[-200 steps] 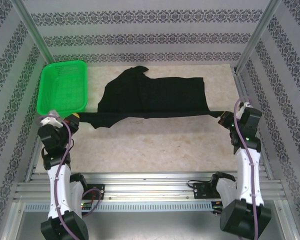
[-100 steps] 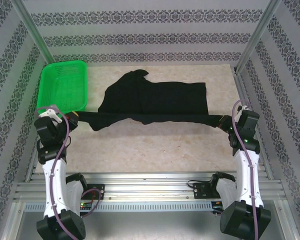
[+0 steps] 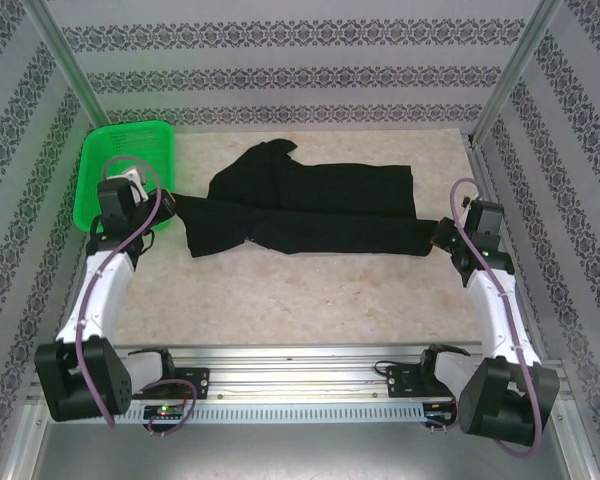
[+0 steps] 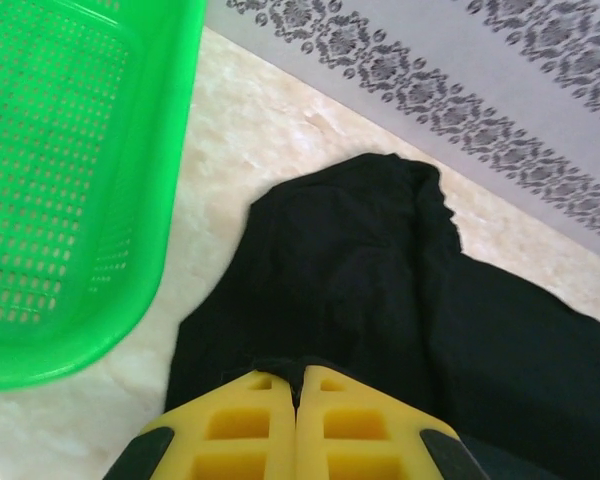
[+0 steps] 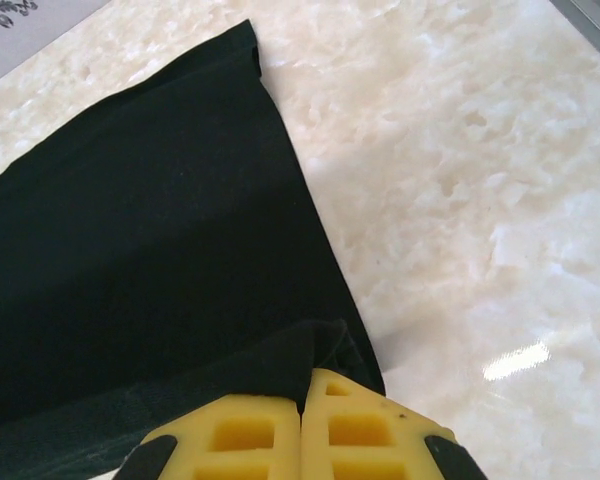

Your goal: Fold and stack the t-shirts

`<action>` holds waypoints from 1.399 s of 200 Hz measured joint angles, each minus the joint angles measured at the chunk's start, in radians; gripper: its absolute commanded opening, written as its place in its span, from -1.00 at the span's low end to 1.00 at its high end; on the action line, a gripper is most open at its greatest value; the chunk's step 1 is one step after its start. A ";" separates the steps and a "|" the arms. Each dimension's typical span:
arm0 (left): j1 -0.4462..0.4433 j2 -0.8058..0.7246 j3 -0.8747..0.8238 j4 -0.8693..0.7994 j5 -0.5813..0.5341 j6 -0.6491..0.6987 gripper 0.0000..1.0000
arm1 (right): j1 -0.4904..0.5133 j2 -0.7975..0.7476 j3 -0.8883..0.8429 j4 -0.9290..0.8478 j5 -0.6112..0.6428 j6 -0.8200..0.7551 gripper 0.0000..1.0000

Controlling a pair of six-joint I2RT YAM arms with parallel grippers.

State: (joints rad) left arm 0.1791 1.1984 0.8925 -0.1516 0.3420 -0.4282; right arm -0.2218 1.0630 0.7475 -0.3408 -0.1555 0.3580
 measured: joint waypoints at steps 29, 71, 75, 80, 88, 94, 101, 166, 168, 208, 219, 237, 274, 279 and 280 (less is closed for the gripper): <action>-0.003 0.113 0.062 -0.001 -0.011 0.023 -1.00 | 0.011 0.087 0.027 0.027 0.010 -0.017 -1.00; -0.014 0.196 0.093 -0.002 -0.011 0.037 -1.00 | 0.011 0.175 0.045 0.046 0.011 -0.025 -1.00; -0.015 0.197 0.093 -0.002 -0.010 0.037 -1.00 | 0.011 0.177 0.045 0.046 0.011 -0.025 -1.00; -0.016 0.198 0.093 -0.002 -0.010 0.037 -1.00 | 0.011 0.180 0.045 0.046 0.011 -0.025 -1.00; -0.016 0.196 0.093 -0.002 -0.009 0.037 -1.00 | 0.013 0.182 0.045 0.045 0.011 -0.025 -1.00; -0.016 0.193 0.090 0.001 -0.007 0.037 -1.00 | 0.017 0.182 0.045 0.045 0.013 -0.025 -1.00; -0.016 0.179 0.076 0.006 -0.006 0.037 -1.00 | 0.019 0.181 0.045 0.045 0.013 -0.025 -1.00; -0.016 -0.305 -0.095 -0.088 -0.018 0.020 -1.00 | 0.024 -0.006 0.033 -0.026 0.022 -0.024 -1.00; -0.016 -0.317 -0.095 -0.092 -0.018 0.020 -1.00 | 0.024 -0.011 0.033 -0.030 0.022 -0.024 -1.00; -0.016 -0.381 -0.134 -0.173 -0.039 0.008 -1.00 | 0.024 -0.041 0.007 -0.085 0.026 -0.019 -1.00; -0.016 -0.352 -0.147 -0.192 -0.044 0.004 -1.00 | 0.024 -0.040 -0.004 -0.103 0.032 -0.017 -1.00; -0.016 -0.267 -0.147 -0.205 -0.052 0.000 -1.00 | 0.024 -0.028 -0.006 -0.119 0.036 -0.017 -1.00; -0.020 -0.100 -0.126 -0.200 -0.060 -0.011 -1.00 | 0.024 0.050 -0.005 -0.119 0.036 -0.017 -1.00; -0.021 -0.078 -0.119 -0.199 -0.061 -0.011 -1.00 | 0.024 0.063 -0.005 -0.118 0.036 -0.016 -1.00; -0.021 -0.076 -0.118 -0.199 -0.061 -0.011 -1.00 | 0.024 0.067 -0.005 -0.118 0.036 -0.016 -1.00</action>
State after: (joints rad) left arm 0.1585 1.1229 0.7746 -0.3504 0.2810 -0.4389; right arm -0.1982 1.1301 0.7429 -0.4587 -0.1196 0.3416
